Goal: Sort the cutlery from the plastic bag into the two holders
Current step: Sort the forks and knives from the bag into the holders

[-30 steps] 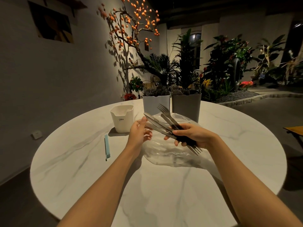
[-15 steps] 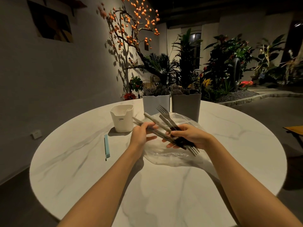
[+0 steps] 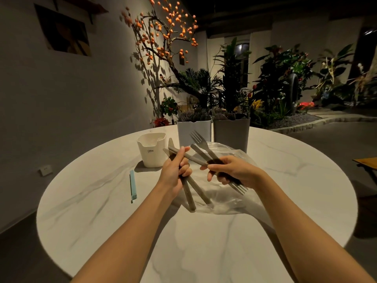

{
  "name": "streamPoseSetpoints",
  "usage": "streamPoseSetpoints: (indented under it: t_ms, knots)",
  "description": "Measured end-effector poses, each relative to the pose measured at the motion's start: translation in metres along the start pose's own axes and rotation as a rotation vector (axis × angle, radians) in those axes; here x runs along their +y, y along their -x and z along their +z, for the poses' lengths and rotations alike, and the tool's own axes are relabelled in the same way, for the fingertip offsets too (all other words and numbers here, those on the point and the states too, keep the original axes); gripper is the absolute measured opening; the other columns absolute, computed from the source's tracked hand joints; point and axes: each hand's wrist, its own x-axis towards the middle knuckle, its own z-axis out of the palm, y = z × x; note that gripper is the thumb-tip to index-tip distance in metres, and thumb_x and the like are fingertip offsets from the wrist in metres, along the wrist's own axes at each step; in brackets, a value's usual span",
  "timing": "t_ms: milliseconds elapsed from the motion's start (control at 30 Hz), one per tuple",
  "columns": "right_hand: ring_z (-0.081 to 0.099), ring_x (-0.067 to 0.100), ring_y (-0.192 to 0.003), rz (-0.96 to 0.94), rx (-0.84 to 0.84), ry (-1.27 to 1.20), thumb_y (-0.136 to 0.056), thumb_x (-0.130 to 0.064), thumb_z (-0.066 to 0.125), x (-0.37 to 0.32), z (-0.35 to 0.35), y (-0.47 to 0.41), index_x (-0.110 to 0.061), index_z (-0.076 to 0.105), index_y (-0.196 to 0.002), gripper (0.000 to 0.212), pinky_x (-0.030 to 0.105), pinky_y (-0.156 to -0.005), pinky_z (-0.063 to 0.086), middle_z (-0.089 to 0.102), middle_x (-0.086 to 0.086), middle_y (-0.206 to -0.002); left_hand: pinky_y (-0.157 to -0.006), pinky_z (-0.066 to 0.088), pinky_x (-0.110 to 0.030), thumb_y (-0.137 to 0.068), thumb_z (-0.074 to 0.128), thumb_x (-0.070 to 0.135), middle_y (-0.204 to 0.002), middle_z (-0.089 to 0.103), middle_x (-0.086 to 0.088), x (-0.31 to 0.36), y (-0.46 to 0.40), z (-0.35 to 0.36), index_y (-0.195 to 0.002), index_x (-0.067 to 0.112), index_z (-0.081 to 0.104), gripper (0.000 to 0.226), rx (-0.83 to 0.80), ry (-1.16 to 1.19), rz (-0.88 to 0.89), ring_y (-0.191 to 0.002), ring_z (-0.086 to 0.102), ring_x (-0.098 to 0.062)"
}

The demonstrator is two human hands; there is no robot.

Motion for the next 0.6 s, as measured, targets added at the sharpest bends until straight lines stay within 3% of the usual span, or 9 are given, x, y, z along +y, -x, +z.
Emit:
streamPoseSetpoints:
  t_ms: [167, 267, 333, 467, 600]
  knots:
    - [0.052, 0.011, -0.051, -0.016, 0.198, -0.102, -0.097, -0.017, 0.054, 0.003, -0.007, 0.001, -0.004, 0.063, -0.114, 0.024, 0.017, -0.046, 0.042, 0.072, 0.01, -0.086, -0.037, 0.026, -0.015, -0.101, 0.046, 0.021, -0.046, 0.036, 0.004, 0.005, -0.005, -0.008, -0.088, 0.009, 0.056, 0.02, 0.134, 0.133, 0.059, -0.034, 0.027, -0.004]
    - [0.047, 0.007, -0.049, -0.084, 0.265, -0.227, -0.098, -0.011, 0.05, 0.002, -0.006, -0.001, -0.003, 0.063, -0.11, 0.018, 0.015, -0.043, 0.035, 0.069, 0.009, -0.082, -0.04, 0.029, -0.015, -0.1, 0.049, 0.024, -0.048, 0.04, 0.003, 0.009, -0.006, -0.014, -0.091, 0.011, 0.059, 0.018, 0.162, 0.081, 0.084, -0.035, 0.03, -0.005]
    - [0.041, 0.006, -0.049, -0.113, 0.349, -0.291, -0.098, -0.009, 0.051, 0.002, -0.005, -0.004, -0.004, 0.064, -0.103, 0.015, 0.014, -0.042, 0.029, 0.064, 0.007, -0.075, -0.041, 0.029, -0.015, -0.099, 0.05, 0.028, -0.048, 0.039, 0.003, 0.009, -0.004, -0.012, -0.093, 0.011, 0.061, 0.021, 0.145, 0.072, 0.069, -0.036, 0.029, -0.005]
    - [0.03, 0.006, -0.045, -0.097, 0.512, -0.347, -0.099, -0.008, 0.045, 0.004, -0.008, -0.006, -0.007, 0.057, -0.087, 0.017, 0.015, -0.039, 0.023, 0.042, 0.002, -0.061, -0.046, 0.028, -0.019, -0.099, 0.036, 0.049, -0.059, 0.037, 0.0, 0.008, -0.005, -0.011, -0.101, 0.006, 0.061, 0.049, 0.122, 0.143, 0.011, -0.044, 0.026, -0.006]
    - [0.026, 0.007, -0.045, -0.103, 0.57, -0.341, -0.099, -0.007, 0.038, 0.005, -0.01, -0.006, -0.01, 0.048, -0.088, 0.015, 0.017, -0.039, 0.022, 0.03, 0.0, -0.059, -0.048, 0.032, -0.02, -0.103, 0.027, 0.041, -0.074, 0.043, -0.004, 0.009, -0.003, -0.012, -0.094, 0.006, 0.053, 0.045, -0.062, 0.061, -0.113, -0.049, 0.032, -0.008]
